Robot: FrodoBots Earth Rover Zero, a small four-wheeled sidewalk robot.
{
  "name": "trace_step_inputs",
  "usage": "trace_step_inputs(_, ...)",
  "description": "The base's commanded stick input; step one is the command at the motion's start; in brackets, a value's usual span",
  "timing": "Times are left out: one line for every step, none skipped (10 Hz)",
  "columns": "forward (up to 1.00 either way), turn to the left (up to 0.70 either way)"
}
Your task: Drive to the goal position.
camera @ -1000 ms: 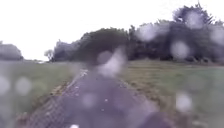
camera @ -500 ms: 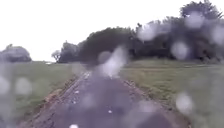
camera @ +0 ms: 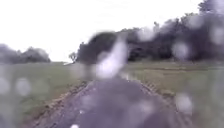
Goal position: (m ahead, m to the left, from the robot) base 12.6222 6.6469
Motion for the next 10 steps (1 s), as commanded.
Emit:
trace_step_inputs(0.85,0.0)
trace_step_inputs(0.85,0.0)
trace_step_inputs(0.85,0.0)
trace_step_inputs(0.85,0.0)
trace_step_inputs(0.85,0.0)
trace_step_inputs(0.85,0.0)
trace_step_inputs(0.85,0.0)
trace_step_inputs(0.85,0.0)
trace_step_inputs(0.85,0.0)
trace_step_inputs(0.85,-0.14)
